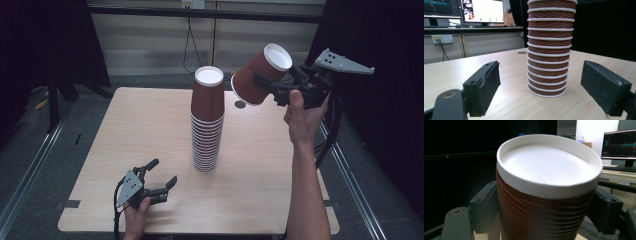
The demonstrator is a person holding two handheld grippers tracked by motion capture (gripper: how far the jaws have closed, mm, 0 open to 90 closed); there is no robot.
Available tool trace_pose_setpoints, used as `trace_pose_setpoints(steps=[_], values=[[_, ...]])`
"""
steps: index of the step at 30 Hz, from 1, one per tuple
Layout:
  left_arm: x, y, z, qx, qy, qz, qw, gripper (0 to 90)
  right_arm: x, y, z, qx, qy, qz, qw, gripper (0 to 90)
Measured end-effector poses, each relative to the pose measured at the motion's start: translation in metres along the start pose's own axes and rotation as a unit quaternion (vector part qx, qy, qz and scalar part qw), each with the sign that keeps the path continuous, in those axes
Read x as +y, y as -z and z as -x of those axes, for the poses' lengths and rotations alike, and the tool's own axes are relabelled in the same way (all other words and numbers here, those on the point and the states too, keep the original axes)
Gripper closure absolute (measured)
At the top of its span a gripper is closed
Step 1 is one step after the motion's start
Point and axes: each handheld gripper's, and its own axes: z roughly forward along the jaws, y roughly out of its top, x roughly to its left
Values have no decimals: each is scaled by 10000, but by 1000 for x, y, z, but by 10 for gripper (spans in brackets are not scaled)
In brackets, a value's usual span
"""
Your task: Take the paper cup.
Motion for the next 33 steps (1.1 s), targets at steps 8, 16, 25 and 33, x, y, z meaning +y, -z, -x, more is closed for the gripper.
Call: trace_pose_setpoints(steps=[8,16,25,33], values=[[0,0,0,-2,-1,6,10000,156,-15,6,1,-46,-58,-138,9999,208],[0,0,0,0,0,-1,10000,156,-32,10,-1,-70,-91,-259,9996,208],[0,0,0,-1,4,-3,10000,156,-61,15,-2,-114,-238,-421,9988,208],[0,0,0,13,21,-18,10000,156,-81,18,-7,-123,-321,-521,9980,208]])
